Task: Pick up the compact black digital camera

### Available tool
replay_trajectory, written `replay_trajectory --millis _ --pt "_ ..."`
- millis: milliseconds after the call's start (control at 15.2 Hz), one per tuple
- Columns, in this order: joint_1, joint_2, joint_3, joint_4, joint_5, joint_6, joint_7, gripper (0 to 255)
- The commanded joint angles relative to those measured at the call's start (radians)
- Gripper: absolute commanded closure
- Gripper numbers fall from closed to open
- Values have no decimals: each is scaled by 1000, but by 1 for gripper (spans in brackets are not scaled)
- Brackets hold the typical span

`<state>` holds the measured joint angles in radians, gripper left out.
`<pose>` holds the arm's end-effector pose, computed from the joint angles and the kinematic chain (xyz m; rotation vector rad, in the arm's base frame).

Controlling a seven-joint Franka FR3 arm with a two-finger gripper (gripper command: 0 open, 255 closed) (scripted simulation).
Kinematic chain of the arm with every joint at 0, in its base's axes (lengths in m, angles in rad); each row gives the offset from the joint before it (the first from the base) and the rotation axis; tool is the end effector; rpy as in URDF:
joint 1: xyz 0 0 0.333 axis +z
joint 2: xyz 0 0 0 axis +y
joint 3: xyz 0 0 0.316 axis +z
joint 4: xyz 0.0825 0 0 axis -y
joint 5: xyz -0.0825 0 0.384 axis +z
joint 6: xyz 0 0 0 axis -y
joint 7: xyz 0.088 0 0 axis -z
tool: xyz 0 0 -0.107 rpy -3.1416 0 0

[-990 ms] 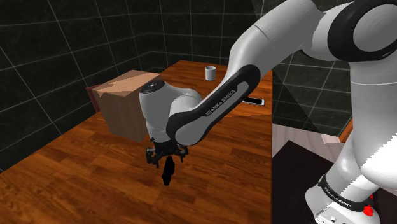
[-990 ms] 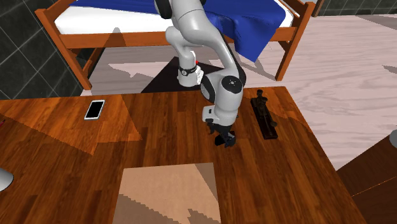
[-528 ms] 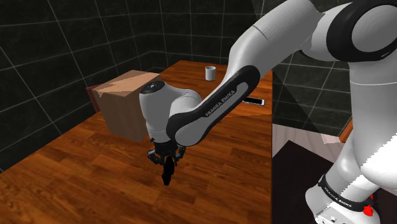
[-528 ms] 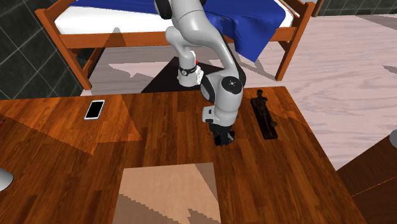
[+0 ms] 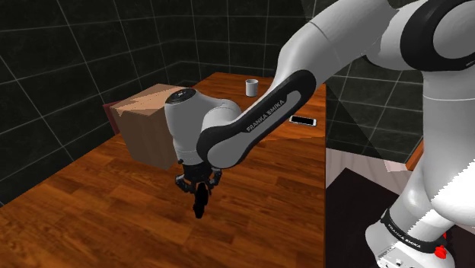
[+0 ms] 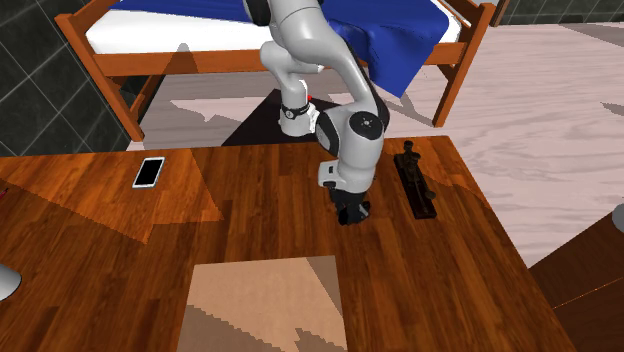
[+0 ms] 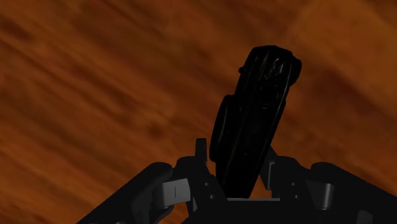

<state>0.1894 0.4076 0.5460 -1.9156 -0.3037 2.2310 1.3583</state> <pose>0.4764 0.3948 0.3067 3.0266 -0.7195 0.0251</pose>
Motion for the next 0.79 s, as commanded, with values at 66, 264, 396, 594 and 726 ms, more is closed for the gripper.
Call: replay_trajectory --millis 66,264,396,594,726 --pt "-7 -23 9 10 18 -30 -12 255" --pt "-13 -46 18 23 35 -61 -24 255" --pt "-17 -60 23 32 46 -83 -31 255" --pt "-21 -81 30 48 62 -115 -42 255" --pt "-22 -82 30 48 62 -117 -42 255"
